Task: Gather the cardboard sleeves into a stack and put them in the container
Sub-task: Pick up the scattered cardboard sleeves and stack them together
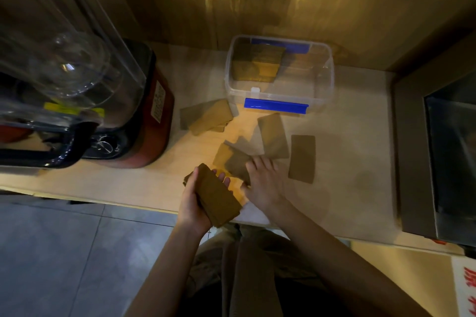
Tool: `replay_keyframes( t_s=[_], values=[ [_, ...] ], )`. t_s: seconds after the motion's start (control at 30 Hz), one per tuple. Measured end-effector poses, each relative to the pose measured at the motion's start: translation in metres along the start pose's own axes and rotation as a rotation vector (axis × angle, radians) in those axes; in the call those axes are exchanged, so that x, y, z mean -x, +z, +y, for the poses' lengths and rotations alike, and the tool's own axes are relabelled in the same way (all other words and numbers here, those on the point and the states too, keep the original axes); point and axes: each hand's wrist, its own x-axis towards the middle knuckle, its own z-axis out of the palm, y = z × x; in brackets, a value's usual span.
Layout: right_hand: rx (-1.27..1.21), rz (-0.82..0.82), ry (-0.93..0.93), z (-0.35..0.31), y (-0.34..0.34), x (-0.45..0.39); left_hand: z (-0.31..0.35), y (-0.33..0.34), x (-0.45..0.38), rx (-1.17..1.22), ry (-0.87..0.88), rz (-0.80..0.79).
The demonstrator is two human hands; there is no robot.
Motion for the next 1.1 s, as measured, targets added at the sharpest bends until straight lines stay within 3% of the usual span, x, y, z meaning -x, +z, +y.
replay_keyframes(
  t_s=[0.27, 0.6, 0.87, 1.0, 1.1],
  values=[
    [-0.038, -0.020, -0.023, 0.006, 0.000, -0.001, 0.002, 0.001, -0.003, 0.009, 0.007, -0.012],
    [-0.167, -0.028, 0.083, 0.011, -0.002, 0.011, 0.001, 0.009, -0.003, -0.029, -0.008, -0.032],
    [-0.795, 0.141, 0.405, 0.015, -0.040, 0.034, -0.002, 0.022, -0.007, -0.058, -0.040, -0.052],
    [-1.002, 0.181, 0.386, 0.007, -0.066, 0.040, -0.006, 0.038, -0.008, -0.082, -0.039, -0.173],
    [-0.954, 0.207, 0.326, 0.000, -0.071, 0.047, -0.010, 0.051, -0.008, -0.132, -0.027, -0.285]
  ],
)
